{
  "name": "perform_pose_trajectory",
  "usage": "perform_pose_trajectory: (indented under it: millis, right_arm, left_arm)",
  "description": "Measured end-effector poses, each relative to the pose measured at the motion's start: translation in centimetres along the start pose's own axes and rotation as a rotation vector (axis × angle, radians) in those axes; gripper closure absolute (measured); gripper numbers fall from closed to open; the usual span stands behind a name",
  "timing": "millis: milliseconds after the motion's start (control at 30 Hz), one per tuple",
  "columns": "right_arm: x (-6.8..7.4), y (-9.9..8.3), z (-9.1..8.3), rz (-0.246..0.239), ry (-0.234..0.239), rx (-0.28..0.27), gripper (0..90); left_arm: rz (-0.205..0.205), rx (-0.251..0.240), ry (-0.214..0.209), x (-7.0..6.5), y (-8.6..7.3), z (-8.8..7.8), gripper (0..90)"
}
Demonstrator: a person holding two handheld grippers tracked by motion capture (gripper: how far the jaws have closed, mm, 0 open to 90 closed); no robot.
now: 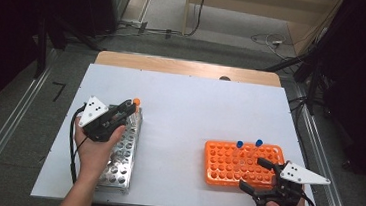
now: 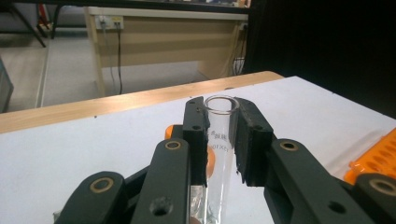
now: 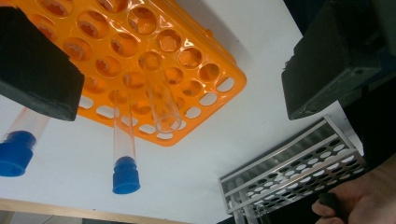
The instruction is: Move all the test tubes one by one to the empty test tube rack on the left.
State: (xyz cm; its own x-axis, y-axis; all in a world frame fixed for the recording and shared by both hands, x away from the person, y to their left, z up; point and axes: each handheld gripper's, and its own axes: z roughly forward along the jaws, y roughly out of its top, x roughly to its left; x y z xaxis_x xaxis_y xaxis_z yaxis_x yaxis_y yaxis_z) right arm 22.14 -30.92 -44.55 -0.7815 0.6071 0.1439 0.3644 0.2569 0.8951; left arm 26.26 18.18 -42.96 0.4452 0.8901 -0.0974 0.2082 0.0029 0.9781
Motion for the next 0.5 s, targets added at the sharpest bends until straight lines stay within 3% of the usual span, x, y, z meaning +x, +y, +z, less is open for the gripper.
perform_pose_trajectory:
  millis: [133,333,500]
  right_arm:
    - [-0.13,-0.06,-0.08,-0.001,-0.004,0.002,0.0]
    - [-0.21,-0.12,0.04,-0.002,-0.009,0.007,0.0]
    - [-0.26,-0.16,0.13,-0.001,-0.014,0.013,0.0]
  left_arm:
    - [0.012,0.016,0.02,-0.13,-0.3,0.05,76.6]
    - [0.064,0.082,0.046,-0.5,-0.67,0.28,76.6]
    - [0.064,0.14,0.062,-0.71,-0.93,0.58,76.4]
